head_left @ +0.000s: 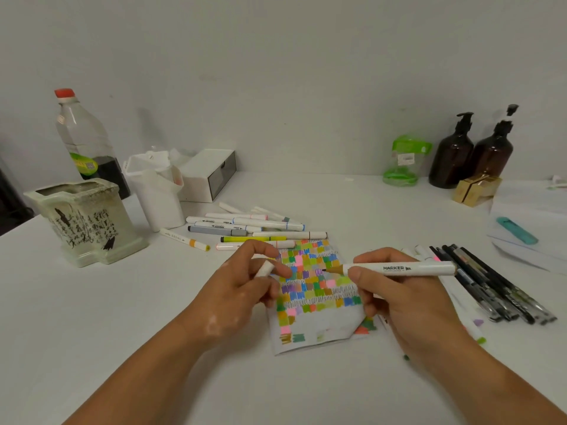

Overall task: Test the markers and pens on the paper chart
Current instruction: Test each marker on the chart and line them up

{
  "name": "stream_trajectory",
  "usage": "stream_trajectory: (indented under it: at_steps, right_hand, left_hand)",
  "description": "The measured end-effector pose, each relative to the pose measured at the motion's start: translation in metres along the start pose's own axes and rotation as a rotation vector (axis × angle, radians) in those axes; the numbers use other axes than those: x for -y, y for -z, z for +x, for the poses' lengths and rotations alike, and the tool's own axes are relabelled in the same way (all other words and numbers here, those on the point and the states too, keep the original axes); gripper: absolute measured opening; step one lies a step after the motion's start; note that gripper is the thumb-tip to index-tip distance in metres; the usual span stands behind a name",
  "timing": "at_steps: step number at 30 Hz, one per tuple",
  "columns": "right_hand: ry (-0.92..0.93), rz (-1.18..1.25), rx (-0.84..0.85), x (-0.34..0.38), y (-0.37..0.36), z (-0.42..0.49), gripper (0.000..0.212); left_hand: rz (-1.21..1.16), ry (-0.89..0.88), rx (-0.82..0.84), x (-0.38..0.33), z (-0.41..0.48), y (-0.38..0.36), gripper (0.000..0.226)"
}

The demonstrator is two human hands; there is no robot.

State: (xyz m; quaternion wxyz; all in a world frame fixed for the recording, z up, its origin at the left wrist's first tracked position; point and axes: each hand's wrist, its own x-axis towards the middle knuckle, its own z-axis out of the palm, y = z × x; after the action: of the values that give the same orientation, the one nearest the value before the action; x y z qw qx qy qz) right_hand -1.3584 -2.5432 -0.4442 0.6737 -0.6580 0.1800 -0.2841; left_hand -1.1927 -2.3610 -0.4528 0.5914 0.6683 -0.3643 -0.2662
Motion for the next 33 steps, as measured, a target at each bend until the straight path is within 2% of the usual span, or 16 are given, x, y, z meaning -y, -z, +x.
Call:
stream_trajectory:
  at_steps: [1, 4, 6, 11, 15, 22, 25, 30, 33]
  right_hand:
    - [-0.030, 0.072, 0.007, 0.001, 0.001, 0.001, 0.006]
    - [-0.093, 0.234, 0.027, 0.001, 0.006, 0.002, 0.010]
    - [-0.096, 0.268, 0.045, 0.005, 0.007, 0.002, 0.010]
    - [-0.078, 0.231, 0.094, 0.008, 0.005, -0.002, 0.014]
    - [-0.097, 0.220, 0.134, 0.004, 0.002, -0.003, 0.004]
    - [-0.085, 0.141, 0.222, 0.000, -0.007, -0.008, 0.007]
    - [-0.087, 0.142, 0.238, 0.005, -0.008, -0.008, 0.015]
    - [-0.023, 0.083, 0.254, 0.008, -0.011, -0.009, 0.003]
    - [0.033, -0.008, 0.254, 0.009, -0.012, -0.009, 0.008]
  left_hand:
    - [-0.053, -0.007, 0.048, 0.000, 0.000, -0.003, 0.030]
    - [-0.206, 0.000, 0.144, 0.001, -0.001, -0.008, 0.031]
    - [-0.220, 0.001, 0.176, 0.001, -0.002, -0.009, 0.029]
    - [-0.201, -0.031, 0.191, -0.001, -0.002, -0.012, 0.013]
    - [-0.199, -0.023, 0.210, -0.003, -0.002, -0.015, 0.018]
    - [-0.165, -0.059, 0.217, -0.004, -0.004, -0.020, 0.012]
    - [-0.170, -0.078, 0.212, -0.005, -0.005, -0.022, 0.013]
    - [-0.127, -0.102, 0.206, -0.004, -0.005, -0.023, 0.017]
    - [-0.108, -0.111, 0.185, -0.001, -0.002, -0.020, 0.019]
